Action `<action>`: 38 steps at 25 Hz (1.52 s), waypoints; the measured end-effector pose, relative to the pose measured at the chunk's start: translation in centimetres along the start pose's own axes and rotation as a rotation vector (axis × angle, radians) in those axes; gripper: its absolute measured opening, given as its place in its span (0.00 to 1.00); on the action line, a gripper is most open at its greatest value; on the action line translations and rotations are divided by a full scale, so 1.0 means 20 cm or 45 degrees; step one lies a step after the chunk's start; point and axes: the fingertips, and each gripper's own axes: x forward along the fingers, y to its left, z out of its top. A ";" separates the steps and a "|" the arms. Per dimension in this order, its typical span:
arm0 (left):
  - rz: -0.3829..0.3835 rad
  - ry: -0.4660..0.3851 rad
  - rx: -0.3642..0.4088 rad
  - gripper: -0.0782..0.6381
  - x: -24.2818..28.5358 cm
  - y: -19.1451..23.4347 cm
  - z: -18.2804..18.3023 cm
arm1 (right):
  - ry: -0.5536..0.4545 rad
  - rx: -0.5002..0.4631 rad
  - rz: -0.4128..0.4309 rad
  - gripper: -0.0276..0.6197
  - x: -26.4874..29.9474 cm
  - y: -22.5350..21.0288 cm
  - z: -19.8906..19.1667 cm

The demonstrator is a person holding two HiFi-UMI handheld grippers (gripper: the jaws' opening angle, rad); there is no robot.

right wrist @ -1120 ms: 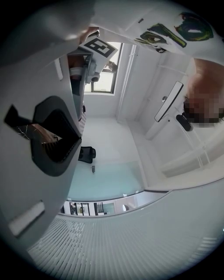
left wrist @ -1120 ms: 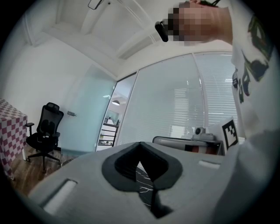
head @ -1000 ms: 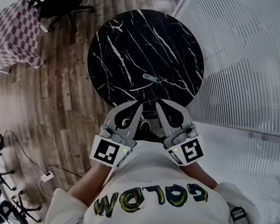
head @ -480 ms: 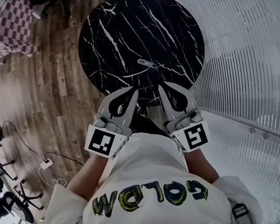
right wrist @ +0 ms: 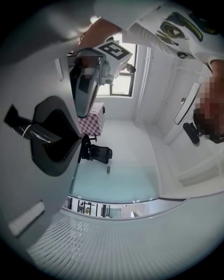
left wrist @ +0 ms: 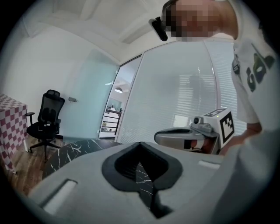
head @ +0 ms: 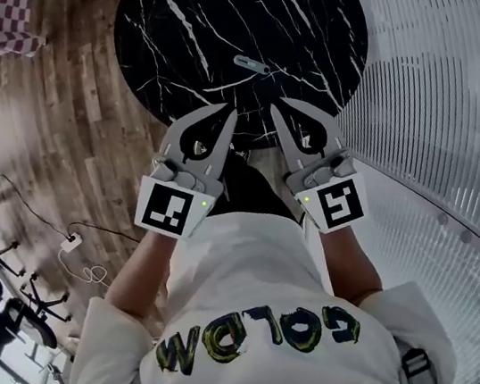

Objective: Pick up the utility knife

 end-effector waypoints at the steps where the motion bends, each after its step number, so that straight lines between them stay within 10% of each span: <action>1: -0.005 0.011 0.001 0.11 0.02 0.01 -0.03 | 0.014 -0.001 0.008 0.05 0.02 -0.01 -0.03; 38: -0.137 0.288 0.006 0.11 0.62 0.40 -1.06 | 0.535 -0.127 0.252 0.15 0.60 -0.33 -1.27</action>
